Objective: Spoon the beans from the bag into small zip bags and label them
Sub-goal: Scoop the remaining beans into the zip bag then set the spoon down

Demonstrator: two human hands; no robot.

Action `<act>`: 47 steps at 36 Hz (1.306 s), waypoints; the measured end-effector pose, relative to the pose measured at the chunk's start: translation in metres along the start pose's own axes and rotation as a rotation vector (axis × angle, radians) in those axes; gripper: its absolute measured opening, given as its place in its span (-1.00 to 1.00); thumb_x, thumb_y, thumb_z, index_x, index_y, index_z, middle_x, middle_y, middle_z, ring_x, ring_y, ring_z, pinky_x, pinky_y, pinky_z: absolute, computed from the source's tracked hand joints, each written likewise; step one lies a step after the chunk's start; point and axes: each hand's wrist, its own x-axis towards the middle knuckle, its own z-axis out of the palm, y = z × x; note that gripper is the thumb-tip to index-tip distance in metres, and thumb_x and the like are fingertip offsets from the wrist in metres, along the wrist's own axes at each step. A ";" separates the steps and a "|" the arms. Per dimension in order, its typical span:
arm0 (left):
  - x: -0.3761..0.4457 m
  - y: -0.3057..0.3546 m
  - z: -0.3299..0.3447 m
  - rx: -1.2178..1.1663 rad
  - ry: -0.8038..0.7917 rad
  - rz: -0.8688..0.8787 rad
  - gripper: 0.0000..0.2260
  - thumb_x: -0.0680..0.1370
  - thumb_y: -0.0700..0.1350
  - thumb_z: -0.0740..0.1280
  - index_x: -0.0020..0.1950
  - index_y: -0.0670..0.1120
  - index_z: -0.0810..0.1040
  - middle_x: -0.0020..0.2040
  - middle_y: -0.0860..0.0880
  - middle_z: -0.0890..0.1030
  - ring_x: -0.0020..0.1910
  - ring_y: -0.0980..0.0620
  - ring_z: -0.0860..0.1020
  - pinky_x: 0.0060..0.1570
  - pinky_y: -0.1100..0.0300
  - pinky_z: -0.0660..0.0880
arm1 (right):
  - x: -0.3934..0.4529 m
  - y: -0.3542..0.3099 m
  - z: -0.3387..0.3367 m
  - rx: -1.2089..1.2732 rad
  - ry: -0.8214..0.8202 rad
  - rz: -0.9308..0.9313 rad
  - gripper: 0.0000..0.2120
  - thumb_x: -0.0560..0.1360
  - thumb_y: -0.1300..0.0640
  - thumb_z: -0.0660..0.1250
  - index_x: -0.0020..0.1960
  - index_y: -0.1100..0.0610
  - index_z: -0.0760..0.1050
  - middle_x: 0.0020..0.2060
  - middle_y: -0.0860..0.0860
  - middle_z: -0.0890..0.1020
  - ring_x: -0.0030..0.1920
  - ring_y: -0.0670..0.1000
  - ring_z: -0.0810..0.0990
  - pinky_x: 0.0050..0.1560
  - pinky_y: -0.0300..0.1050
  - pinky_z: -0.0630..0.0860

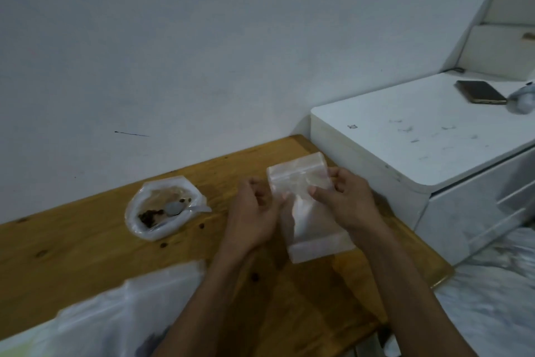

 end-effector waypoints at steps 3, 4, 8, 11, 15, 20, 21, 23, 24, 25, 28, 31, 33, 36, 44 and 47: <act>-0.009 0.015 -0.027 -0.289 0.030 -0.109 -0.63 0.53 0.11 0.41 0.25 -0.03 0.48 0.08 0.01 0.66 0.02 0.01 0.65 0.01 0.00 0.65 | -0.018 -0.019 0.005 0.109 -0.096 -0.044 -0.76 0.45 0.15 0.51 0.06 -0.02 0.55 -0.07 -0.07 0.70 -0.17 -0.07 0.71 -0.26 -0.14 0.64; -0.012 0.019 -0.035 -0.355 0.032 -0.105 -0.69 0.55 0.08 0.40 0.20 -0.07 0.55 0.05 -0.03 0.70 0.00 -0.04 0.68 -0.01 -0.01 0.66 | -0.023 -0.025 0.009 0.129 -0.134 -0.049 -0.75 0.44 0.15 0.52 0.07 0.00 0.56 -0.07 -0.07 0.71 -0.16 -0.07 0.72 -0.24 -0.10 0.67; -0.032 0.021 -0.070 -0.369 0.089 0.031 -0.81 0.60 -0.04 0.35 -0.03 -0.13 0.68 -0.10 -0.12 0.73 -0.07 -0.13 0.70 0.02 -0.16 0.63 | -0.040 -0.036 0.034 0.143 -0.283 -0.064 -0.68 0.40 0.14 0.56 0.13 0.04 0.59 0.00 -0.03 0.73 -0.02 -0.01 0.72 -0.07 0.02 0.69; -0.044 0.012 -0.098 -0.273 0.137 0.100 -0.81 0.60 -0.07 0.36 -0.16 -0.10 0.67 -0.21 -0.11 0.71 -0.15 -0.12 0.69 0.00 -0.19 0.61 | -0.049 -0.045 0.054 0.135 -0.350 -0.109 -0.67 0.42 0.12 0.54 0.15 0.03 0.59 0.02 -0.02 0.72 0.02 -0.01 0.70 -0.05 0.03 0.69; -0.061 0.001 -0.133 -0.190 0.169 0.126 -0.80 0.59 -0.09 0.38 -0.18 -0.16 0.62 -0.24 -0.09 0.70 -0.21 -0.07 0.66 -0.10 -0.07 0.58 | -0.061 -0.062 0.080 0.141 -0.430 -0.206 -0.88 0.45 0.20 0.51 -0.03 0.16 0.63 -0.19 -0.01 0.74 -0.18 -0.04 0.71 -0.19 -0.10 0.68; -0.085 -0.001 -0.162 -0.002 0.617 0.201 -0.78 0.43 0.07 0.50 -0.06 0.02 0.54 -0.19 -0.01 0.61 -0.20 0.03 0.58 -0.24 0.11 0.57 | -0.082 -0.078 0.124 0.023 -0.339 -0.370 -0.89 0.47 0.11 0.51 -0.12 0.13 0.62 -0.24 0.00 0.73 -0.20 0.00 0.72 -0.15 0.11 0.68; -0.090 0.000 -0.167 -0.016 0.663 0.216 -0.75 0.41 0.12 0.49 -0.09 0.01 0.53 -0.21 -0.03 0.59 -0.23 0.02 0.57 -0.26 0.09 0.57 | -0.087 -0.080 0.134 0.021 -0.310 -0.421 -0.88 0.47 0.09 0.50 -0.14 0.10 0.60 -0.23 -0.01 0.72 -0.18 -0.01 0.71 -0.16 0.12 0.68; -0.098 0.002 -0.174 -0.129 0.623 0.208 -0.68 0.40 0.19 0.46 -0.16 -0.05 0.54 -0.27 -0.07 0.59 -0.28 0.03 0.56 -0.27 0.06 0.56 | -0.100 -0.085 0.150 0.036 -0.310 -0.507 -0.89 0.49 0.09 0.49 -0.14 0.04 0.57 -0.21 -0.07 0.69 -0.15 -0.09 0.68 -0.22 -0.02 0.68; -0.101 0.003 -0.177 -0.221 0.570 0.193 -0.65 0.39 0.20 0.45 -0.18 -0.08 0.56 -0.27 -0.10 0.60 -0.27 0.00 0.58 -0.22 0.02 0.58 | -0.107 -0.087 0.157 0.033 -0.338 -0.540 -0.91 0.49 0.10 0.48 -0.12 0.02 0.57 -0.20 -0.09 0.68 -0.15 -0.12 0.67 -0.23 -0.12 0.67; -0.103 0.004 -0.180 -0.309 0.519 0.178 -0.64 0.40 0.20 0.44 -0.19 -0.11 0.58 -0.25 -0.13 0.62 -0.21 -0.07 0.62 -0.13 -0.05 0.61 | -0.112 -0.089 0.163 0.025 -0.382 -0.570 -0.91 0.50 0.10 0.48 -0.09 0.02 0.57 -0.18 -0.10 0.68 -0.13 -0.14 0.67 -0.20 -0.16 0.66; -0.105 0.001 -0.192 -0.459 0.473 0.153 -0.67 0.46 0.13 0.44 -0.20 -0.15 0.61 -0.22 -0.18 0.65 -0.11 -0.22 0.66 0.00 -0.12 0.64 | -0.121 -0.090 0.178 -0.010 -0.498 -0.618 -0.91 0.50 0.08 0.48 -0.05 0.00 0.57 -0.14 -0.10 0.67 -0.06 -0.12 0.66 -0.09 -0.08 0.67; -0.107 -0.006 -0.202 -0.551 0.439 0.172 -0.71 0.50 0.02 0.41 -0.16 -0.23 0.60 -0.28 -0.13 0.63 -0.23 -0.09 0.65 -0.12 0.05 0.59 | -0.124 -0.090 0.185 0.041 -0.624 -0.567 -0.85 0.48 0.05 0.50 0.01 0.01 0.60 -0.09 -0.09 0.69 0.00 -0.07 0.67 -0.01 0.00 0.67; -0.109 -0.010 -0.205 -0.589 0.409 0.175 -0.72 0.50 0.01 0.39 -0.12 -0.24 0.61 -0.23 -0.13 0.66 -0.17 -0.07 0.67 -0.10 0.07 0.59 | -0.124 -0.092 0.185 0.070 -0.679 -0.507 -0.75 0.46 -0.04 0.49 0.09 0.00 0.62 -0.02 -0.10 0.71 0.06 -0.07 0.68 0.10 0.04 0.65; -0.110 -0.013 -0.208 -0.623 0.358 0.174 -0.74 0.51 -0.01 0.37 -0.07 -0.21 0.64 -0.09 -0.23 0.69 -0.02 -0.22 0.68 0.04 -0.08 0.61 | -0.122 -0.097 0.186 0.160 -0.738 -0.363 -0.63 0.42 -0.11 0.45 0.16 0.04 0.63 0.01 -0.03 0.73 0.06 -0.02 0.70 0.09 0.13 0.65; -0.110 -0.012 -0.207 -0.565 0.288 0.228 -0.71 0.51 -0.03 0.32 -0.02 -0.26 0.63 -0.08 -0.20 0.69 -0.03 -0.11 0.68 0.02 0.09 0.60 | -0.112 -0.098 0.181 0.187 -0.785 -0.277 -0.75 0.44 0.02 0.46 0.10 0.04 0.68 -0.02 0.01 0.74 0.05 0.02 0.71 0.10 0.17 0.64; -0.109 -0.015 -0.206 -0.461 0.317 0.246 -0.80 0.55 -0.07 0.32 -0.13 -0.17 0.63 -0.12 -0.19 0.68 -0.05 -0.14 0.67 0.06 0.00 0.62 | -0.109 -0.096 0.178 0.074 -0.713 -0.407 -0.85 0.54 0.11 0.41 0.08 0.05 0.70 -0.05 -0.04 0.73 -0.01 -0.05 0.71 0.02 0.00 0.67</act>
